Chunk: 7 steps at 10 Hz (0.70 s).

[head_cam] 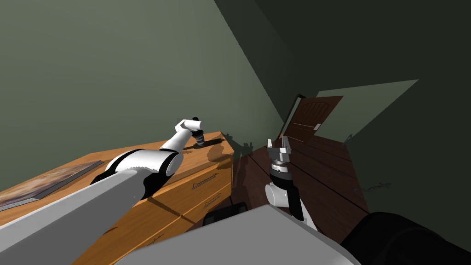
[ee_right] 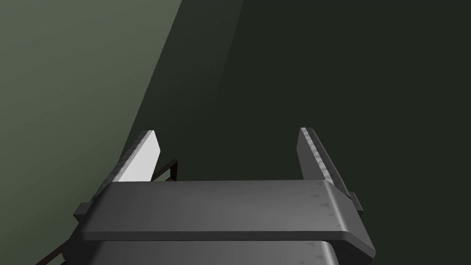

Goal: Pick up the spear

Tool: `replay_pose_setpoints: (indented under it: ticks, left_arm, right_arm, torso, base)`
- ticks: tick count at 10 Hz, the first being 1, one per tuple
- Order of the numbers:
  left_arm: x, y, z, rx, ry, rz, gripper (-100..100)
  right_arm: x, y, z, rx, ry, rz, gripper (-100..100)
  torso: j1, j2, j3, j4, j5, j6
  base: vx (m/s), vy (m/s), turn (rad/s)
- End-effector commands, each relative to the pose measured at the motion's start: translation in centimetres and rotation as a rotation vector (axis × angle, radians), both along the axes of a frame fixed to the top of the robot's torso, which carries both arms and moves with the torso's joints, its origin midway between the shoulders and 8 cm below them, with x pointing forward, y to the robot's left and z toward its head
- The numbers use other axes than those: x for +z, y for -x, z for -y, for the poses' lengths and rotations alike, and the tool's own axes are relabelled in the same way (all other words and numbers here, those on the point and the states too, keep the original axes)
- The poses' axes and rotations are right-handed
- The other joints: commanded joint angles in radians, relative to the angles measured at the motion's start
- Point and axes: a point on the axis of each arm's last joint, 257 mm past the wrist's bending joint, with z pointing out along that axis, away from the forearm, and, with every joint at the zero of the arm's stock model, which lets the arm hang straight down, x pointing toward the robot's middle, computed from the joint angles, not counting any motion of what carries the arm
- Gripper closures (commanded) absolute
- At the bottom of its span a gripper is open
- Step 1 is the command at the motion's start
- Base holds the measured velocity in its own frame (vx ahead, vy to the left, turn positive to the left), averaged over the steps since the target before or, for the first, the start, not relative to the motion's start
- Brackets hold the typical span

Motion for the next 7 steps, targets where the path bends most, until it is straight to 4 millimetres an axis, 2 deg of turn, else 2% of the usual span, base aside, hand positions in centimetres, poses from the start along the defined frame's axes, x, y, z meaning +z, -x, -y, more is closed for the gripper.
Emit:
replay_pose_setpoints:
  ticks: [1, 2, 3, 5, 6, 7]
  left_arm:
    - [-0.8, 0.3, 0.2, 0.007, -0.004, -0.022, 100]
    - [0.5, -0.6, 2.4, -0.01, -0.024, 0.014, 100]
    - [1.1, -0.8, 2.6, -0.012, -0.024, 0.02, 100]
    - [-0.2, -0.2, 2.1, -0.001, -0.026, -0.015, 100]
    - [0.3, -0.4, 2.3, -0.004, -0.026, -0.005, 100]
    - [0.2, -0.4, 2.2, -0.003, -0.026, -0.007, 0]
  right_arm:
    - [0.0, 0.0, 0.0, 0.0, 0.0, 0.0, 0]
    - [0.0, 0.0, 0.0, 0.0, 0.0, 0.0, 0]
    - [0.0, 0.0, 0.0, 0.0, 0.0, 0.0, 0]
    - [0.0, 0.0, 0.0, 0.0, 0.0, 0.0, 0]
    - [0.0, 0.0, 0.0, 0.0, 0.0, 0.0, 0]
    - [0.0, 0.0, 0.0, 0.0, 0.0, 0.0, 0]
  torso:
    - [0.0, 0.0, 0.0, 0.0, 0.0, 0.0]
    - [-0.002, 0.0, 0.0, -0.001, 0.0, 0.0]
    - [-0.003, 0.001, 0.001, 0.0, -0.001, 0.001]
    - [-0.003, 0.001, 0.001, 0.001, -0.001, 0.0]
    - [-0.004, 0.0, 0.0, 0.0, -0.001, 0.0]
    - [-0.005, -0.001, 0.0, 0.0, -0.001, 0.0]
  base:
    - [-0.026, 0.042, -0.01]
    - [-0.043, 0.051, 0.07]
    - [-0.052, 0.071, 0.016]
    - [-0.014, 0.029, -0.005]
    - [0.0, 0.0, 0.0]
    - [0.0, 0.0, 0.0]
